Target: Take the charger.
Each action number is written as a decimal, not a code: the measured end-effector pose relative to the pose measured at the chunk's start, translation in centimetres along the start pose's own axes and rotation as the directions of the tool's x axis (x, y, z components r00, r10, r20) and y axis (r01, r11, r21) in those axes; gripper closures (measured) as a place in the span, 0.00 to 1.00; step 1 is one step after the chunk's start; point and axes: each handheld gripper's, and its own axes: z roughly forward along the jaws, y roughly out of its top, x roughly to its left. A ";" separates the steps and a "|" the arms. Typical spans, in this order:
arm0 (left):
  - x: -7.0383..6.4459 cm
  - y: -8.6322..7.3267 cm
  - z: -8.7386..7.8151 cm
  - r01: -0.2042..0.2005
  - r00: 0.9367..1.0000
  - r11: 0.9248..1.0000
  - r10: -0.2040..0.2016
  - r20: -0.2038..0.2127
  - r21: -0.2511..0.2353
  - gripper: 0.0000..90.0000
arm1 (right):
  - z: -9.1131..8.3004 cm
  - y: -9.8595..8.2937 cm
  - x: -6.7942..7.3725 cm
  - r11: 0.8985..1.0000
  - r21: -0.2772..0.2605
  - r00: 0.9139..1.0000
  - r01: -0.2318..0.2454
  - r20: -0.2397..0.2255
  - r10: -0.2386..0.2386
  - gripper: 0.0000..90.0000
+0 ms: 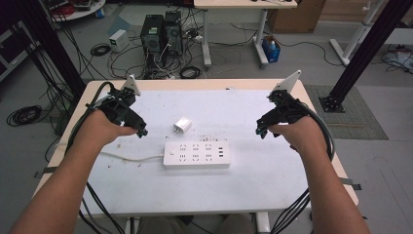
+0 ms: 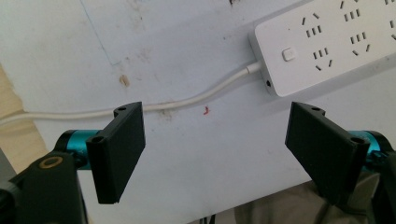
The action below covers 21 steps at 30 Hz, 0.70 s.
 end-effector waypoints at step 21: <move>-1.6 2.0 1.6 -0.070 0.997 0.992 0.072 0.017 -0.106 0.23 | 0.0 -0.3 0.0 1.000 -0.019 1.000 0.021 -0.003 -0.021 0.14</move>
